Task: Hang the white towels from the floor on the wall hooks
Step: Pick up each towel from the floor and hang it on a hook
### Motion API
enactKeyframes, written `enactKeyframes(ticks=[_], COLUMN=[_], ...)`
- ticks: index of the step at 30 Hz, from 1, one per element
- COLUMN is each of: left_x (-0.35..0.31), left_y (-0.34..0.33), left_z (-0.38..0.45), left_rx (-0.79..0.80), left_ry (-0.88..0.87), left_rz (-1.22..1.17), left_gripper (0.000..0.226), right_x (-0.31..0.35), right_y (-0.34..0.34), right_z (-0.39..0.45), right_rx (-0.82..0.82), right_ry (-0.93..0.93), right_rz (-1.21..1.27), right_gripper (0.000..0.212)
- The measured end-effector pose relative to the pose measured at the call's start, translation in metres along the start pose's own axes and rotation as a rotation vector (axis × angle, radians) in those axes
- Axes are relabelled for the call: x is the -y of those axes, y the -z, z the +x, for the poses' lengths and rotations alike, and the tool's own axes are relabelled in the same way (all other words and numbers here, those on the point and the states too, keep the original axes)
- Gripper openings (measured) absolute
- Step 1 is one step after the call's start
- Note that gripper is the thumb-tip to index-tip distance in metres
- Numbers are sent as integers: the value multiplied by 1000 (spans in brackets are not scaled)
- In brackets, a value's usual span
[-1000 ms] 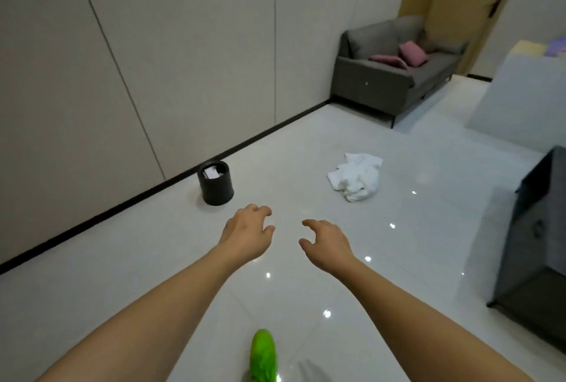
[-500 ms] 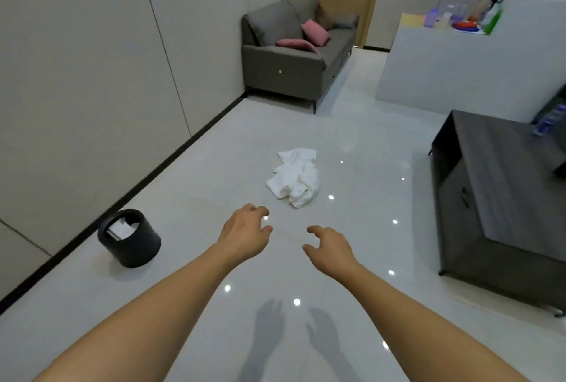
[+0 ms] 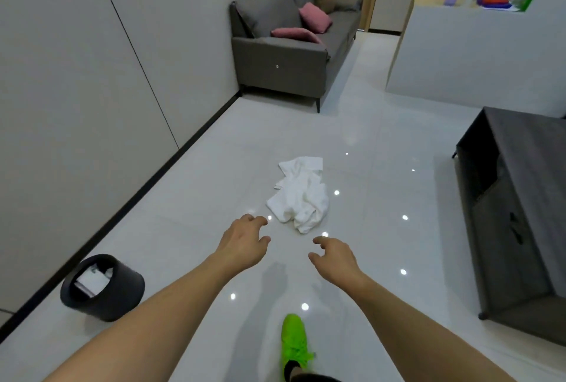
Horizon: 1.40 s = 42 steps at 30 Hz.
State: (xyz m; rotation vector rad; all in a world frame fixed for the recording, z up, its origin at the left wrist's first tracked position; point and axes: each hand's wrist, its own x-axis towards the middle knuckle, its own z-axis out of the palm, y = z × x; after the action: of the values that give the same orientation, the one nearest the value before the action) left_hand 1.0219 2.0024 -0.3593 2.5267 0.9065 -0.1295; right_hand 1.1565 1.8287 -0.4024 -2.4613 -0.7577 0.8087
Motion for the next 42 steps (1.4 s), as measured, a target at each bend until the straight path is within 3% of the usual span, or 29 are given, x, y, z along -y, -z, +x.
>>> enactKeyframes(ticks=[9,20,33,42], left_x=[17,26,102,167], left_y=[25,-24,-224,-393], left_z=[156,337,591,706], left_rx=[81,227,545,606], left_ry=[119,90,162,167], left_rz=[17,-26,-76,-75], left_gripper=[45,42,45,42], right_x=[18,-8,-104,-214], right_y=[33,27,-86,-202], right_z=[164,315,601,760], right_rx=[114,172,207,183], right_ry=[-70,-275,-726,-943], right_rz=[39,136,364,513], right_gripper=[49,43,37,15])
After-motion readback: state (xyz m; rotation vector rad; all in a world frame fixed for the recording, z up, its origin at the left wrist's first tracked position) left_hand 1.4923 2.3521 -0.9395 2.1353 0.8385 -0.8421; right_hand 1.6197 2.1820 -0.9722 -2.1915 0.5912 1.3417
